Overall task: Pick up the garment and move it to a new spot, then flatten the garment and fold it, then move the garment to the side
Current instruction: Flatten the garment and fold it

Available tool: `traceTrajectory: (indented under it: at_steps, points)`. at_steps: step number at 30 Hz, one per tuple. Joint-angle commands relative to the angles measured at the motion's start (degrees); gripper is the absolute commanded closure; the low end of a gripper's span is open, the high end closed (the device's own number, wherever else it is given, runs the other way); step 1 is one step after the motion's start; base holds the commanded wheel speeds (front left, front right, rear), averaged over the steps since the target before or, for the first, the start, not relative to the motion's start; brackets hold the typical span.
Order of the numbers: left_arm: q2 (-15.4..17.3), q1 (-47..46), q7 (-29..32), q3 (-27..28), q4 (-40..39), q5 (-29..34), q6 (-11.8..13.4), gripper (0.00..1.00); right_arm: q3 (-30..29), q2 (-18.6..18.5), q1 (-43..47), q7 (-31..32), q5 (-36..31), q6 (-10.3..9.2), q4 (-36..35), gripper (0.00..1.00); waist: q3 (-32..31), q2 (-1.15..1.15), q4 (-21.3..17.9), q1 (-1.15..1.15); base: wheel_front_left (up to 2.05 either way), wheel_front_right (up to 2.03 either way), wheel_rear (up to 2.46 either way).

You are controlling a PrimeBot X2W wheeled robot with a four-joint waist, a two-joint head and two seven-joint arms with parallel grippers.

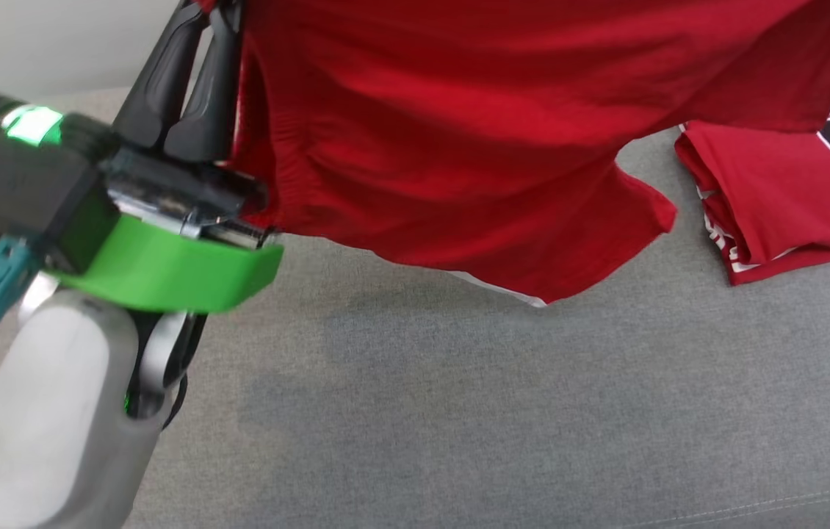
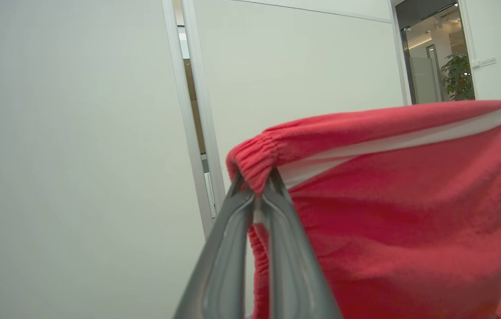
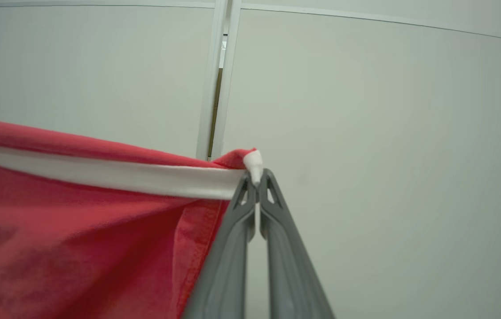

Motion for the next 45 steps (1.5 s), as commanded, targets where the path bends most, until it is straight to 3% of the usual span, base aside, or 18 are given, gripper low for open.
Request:
traceTrajectory:
  at_steps: [1, 5, 11, 18, 23, 30, 34, 36, 45]
  points:
    - [-0.62, -2.06, -0.41, 0.07, 1.75, -0.67, -0.52, 1.00, 0.04, -0.50, -1.41, -0.03, 0.69, -0.10, 1.14, 1.00, 2.71, 0.00, 0.42, 0.00, 0.00, 0.00, 0.00]
    - [-2.98, -7.56, -2.38, -0.10, 9.30, -2.25, -2.38, 1.00, 0.95, -0.92, -5.57, -1.03, 2.11, -0.10, 4.92, 1.00, 7.09, 0.00, 0.98, 0.00, 0.00, 0.00, 0.00]
    - [-8.58, -22.05, -9.21, -0.08, 29.96, -3.24, -6.13, 1.00, 6.05, -1.46, -20.14, -3.90, 4.25, -0.09, 16.37, 1.00, 10.94, 0.00, 1.24, 0.00, 0.00, 0.00, 0.00]
    - [-11.68, -35.41, -16.61, 2.77, 53.44, -3.11, -8.23, 1.00, 14.06, 3.11, -35.91, -10.36, 6.12, -0.09, 34.54, 1.00, 11.11, 0.00, -1.10, 0.00, 0.00, 0.00, 0.00]
    - [-12.12, -33.48, -17.11, 4.88, 65.70, -3.07, -8.63, 1.00, 20.62, 7.20, -37.45, -14.60, 8.63, -0.08, 47.42, 1.00, 11.33, 0.00, -2.00, 0.00, 0.00, 0.00, 0.00]
    - [-14.38, -21.05, -17.12, 7.10, 77.52, -4.43, -9.26, 1.00, 31.48, 11.28, -29.45, -16.67, 14.69, -0.06, 63.13, 1.00, 12.15, 0.00, -1.70, 0.00, 0.00, 0.00, 0.00]
    - [-15.13, -12.90, -17.14, 7.83, 76.94, -5.33, -10.41, 1.00, 35.39, 12.03, -22.64, -17.36, 18.61, -0.06, 66.31, 1.00, 12.22, 0.00, -1.11, 0.00, 0.00, 0.00, 0.00]
    - [-15.39, -8.02, -17.11, 7.88, 73.63, -4.30, -11.04, 1.00, 34.19, 11.07, -19.20, -17.49, 20.29, -0.06, 64.55, 1.00, 12.01, 0.00, -0.95, 0.00, 0.00, 0.00, 0.00]
    - [-15.45, 13.29, -17.02, 9.69, 54.54, 0.70, -11.78, 1.00, 23.64, 6.86, 3.61, -17.42, 17.27, -0.06, 45.13, 1.00, 7.11, 0.00, -1.16, 0.00, 0.00, 0.00, 0.00]
